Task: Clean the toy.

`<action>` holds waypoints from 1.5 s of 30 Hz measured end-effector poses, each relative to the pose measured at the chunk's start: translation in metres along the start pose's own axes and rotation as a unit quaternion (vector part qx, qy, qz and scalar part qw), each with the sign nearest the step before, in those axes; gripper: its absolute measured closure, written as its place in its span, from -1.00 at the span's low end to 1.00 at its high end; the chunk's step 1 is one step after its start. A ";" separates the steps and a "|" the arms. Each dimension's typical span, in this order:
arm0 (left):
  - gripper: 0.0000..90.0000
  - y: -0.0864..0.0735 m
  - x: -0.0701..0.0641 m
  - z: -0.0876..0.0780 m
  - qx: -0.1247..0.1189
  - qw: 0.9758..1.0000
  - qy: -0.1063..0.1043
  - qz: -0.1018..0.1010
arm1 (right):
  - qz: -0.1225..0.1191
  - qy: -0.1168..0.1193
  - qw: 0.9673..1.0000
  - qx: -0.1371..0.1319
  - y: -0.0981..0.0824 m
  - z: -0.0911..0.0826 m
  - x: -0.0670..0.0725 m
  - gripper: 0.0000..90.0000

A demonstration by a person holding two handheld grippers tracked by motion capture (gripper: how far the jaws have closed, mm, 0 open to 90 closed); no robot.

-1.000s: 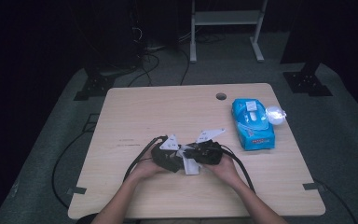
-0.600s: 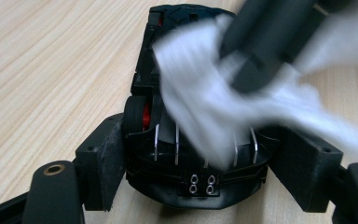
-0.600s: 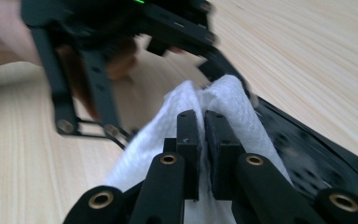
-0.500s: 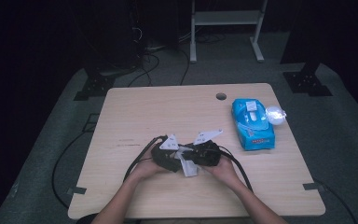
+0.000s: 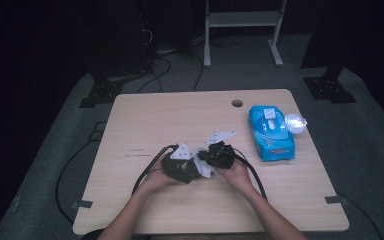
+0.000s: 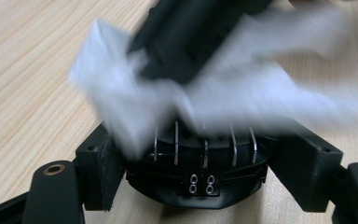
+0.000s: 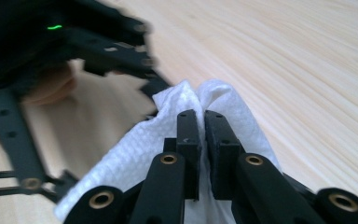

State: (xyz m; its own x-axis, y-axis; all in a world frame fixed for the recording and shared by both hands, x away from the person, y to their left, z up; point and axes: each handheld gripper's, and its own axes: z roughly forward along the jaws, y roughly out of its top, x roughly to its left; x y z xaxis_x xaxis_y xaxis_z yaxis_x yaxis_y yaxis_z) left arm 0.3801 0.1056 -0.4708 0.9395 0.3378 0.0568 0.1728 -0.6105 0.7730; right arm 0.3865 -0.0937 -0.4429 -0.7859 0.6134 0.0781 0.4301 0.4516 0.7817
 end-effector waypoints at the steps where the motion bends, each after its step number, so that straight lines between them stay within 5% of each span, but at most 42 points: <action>1: -0.45 0.000 0.000 0.001 0.000 1.000 0.000 0.002 | 0.004 -0.005 1.000 0.002 -0.001 -0.001 -0.003 0.87; 8: -0.45 0.001 -0.002 0.002 0.005 1.000 0.004 0.007 | -0.007 0.014 1.000 -0.004 0.005 0.007 0.011 0.87; 16: -0.45 0.001 -0.002 0.002 0.001 1.000 0.004 0.009 | 0.021 -0.017 1.000 0.003 0.002 0.002 -0.008 0.87; 22: -0.45 0.001 -0.002 0.001 0.004 1.000 0.004 0.009 | -0.011 0.004 1.000 -0.002 0.006 0.006 0.014 0.87; 29: -0.45 0.000 -0.001 0.000 0.002 1.000 0.000 0.008 | 0.015 -0.024 1.000 0.008 -0.010 -0.009 -0.013 0.87; 32: -0.45 0.000 -0.001 0.001 0.006 1.000 -0.001 0.009 | 0.025 -0.019 1.000 0.006 -0.017 -0.014 -0.013 0.87; 36: -0.45 -0.001 -0.001 0.002 0.006 1.000 0.002 0.007 | 0.012 0.017 1.000 0.000 -0.015 -0.011 0.002 0.87; 38: -0.45 -0.001 -0.001 0.002 0.007 1.000 0.001 0.006 | -0.009 0.013 1.000 0.003 -0.016 -0.011 0.009 0.87; 45: -0.45 -0.001 -0.001 0.001 0.003 1.000 0.000 0.009 | 0.003 -0.027 1.000 0.013 -0.032 -0.029 -0.012 0.87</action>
State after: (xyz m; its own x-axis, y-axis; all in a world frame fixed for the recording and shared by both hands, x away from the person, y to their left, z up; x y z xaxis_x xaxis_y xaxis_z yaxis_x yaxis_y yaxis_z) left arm 0.3795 0.1054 -0.4726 0.9424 0.3271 0.0704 0.1578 -0.6199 0.7687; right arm 0.3691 -0.1341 -0.4512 -0.7583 0.6500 0.0493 0.4471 0.4636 0.7650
